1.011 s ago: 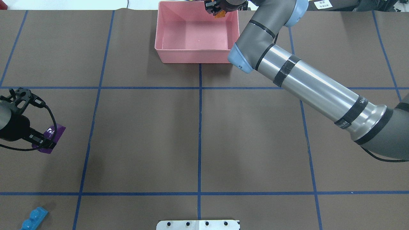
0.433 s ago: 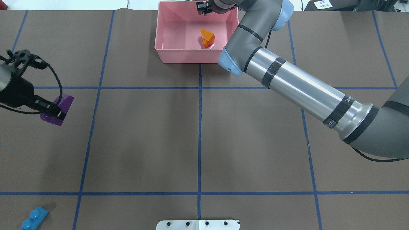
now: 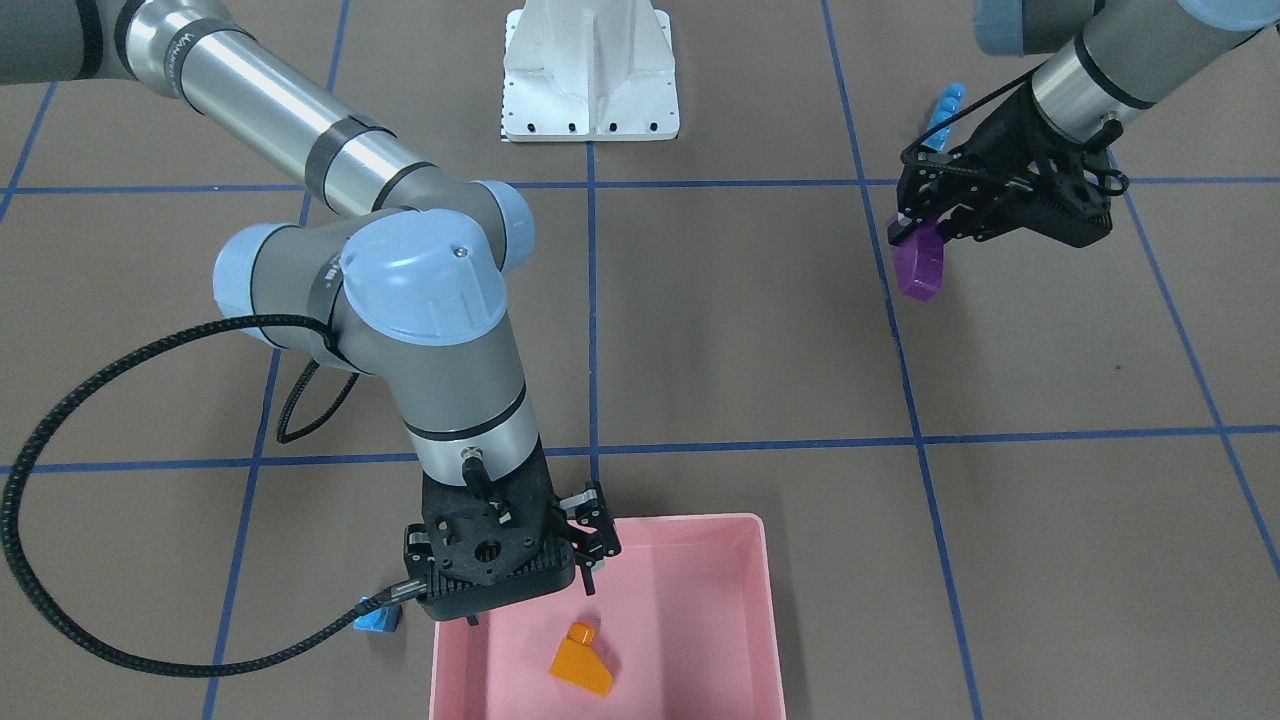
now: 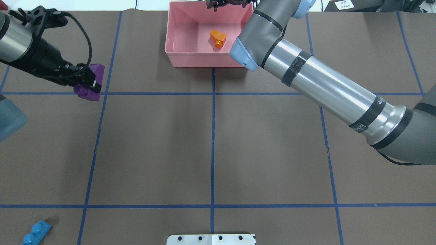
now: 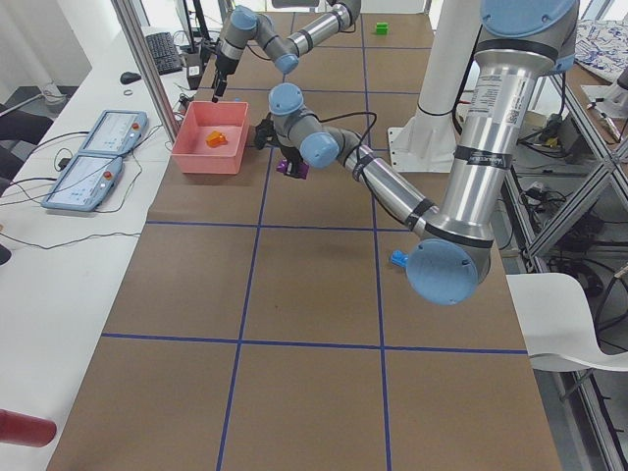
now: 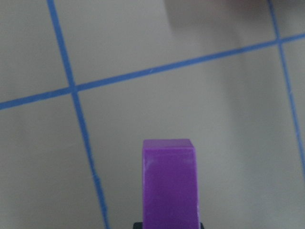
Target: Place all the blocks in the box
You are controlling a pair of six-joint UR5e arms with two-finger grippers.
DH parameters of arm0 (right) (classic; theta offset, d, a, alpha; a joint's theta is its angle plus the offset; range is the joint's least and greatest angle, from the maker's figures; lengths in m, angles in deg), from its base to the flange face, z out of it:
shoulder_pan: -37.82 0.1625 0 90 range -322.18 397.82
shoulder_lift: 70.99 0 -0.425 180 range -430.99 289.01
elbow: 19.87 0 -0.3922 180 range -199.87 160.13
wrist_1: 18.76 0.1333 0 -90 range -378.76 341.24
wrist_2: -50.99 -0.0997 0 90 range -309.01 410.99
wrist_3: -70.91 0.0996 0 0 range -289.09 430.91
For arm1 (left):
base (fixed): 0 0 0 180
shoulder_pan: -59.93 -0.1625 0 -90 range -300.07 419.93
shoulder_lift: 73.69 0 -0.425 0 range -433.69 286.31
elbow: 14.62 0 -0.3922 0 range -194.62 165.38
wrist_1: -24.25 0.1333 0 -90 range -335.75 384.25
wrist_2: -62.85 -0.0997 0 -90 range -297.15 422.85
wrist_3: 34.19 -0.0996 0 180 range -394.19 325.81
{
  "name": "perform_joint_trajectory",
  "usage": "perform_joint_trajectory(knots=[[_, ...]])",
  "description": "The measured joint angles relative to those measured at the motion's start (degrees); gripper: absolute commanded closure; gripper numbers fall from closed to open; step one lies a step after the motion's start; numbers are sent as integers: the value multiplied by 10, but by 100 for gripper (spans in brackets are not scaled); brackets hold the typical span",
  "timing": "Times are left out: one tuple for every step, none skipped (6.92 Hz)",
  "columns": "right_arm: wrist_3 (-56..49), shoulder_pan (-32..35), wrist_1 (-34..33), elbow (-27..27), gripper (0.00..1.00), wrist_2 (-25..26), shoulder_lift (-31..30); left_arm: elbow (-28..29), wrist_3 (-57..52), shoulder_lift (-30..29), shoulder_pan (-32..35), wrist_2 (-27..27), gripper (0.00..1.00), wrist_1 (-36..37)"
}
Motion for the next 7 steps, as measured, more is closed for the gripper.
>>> perform_joint_trajectory(knots=[[-24, 14, -39, -50, 1, -26, -33, 16, 64, -48, 0, -14, 100, -1], [-64, 30, -54, -105, 1, -45, -88, 40, 112, -90, 0, -45, 100, -3], [-112, 44, -59, -147, 1, -55, -139, 76, 164, -131, -3, -81, 100, -17], [-148, 53, -58, -166, 1, -61, -171, 125, 232, -177, -15, -128, 100, -49], [-169, 59, -55, -173, 1, -61, -189, 186, 295, -228, -41, -191, 100, -81], [-177, 62, -37, -171, 1, -59, -202, 255, 337, -285, -70, -260, 100, -101], [-167, 63, 14, -156, 1, -58, -216, 339, 359, -339, -89, -318, 100, -125]])
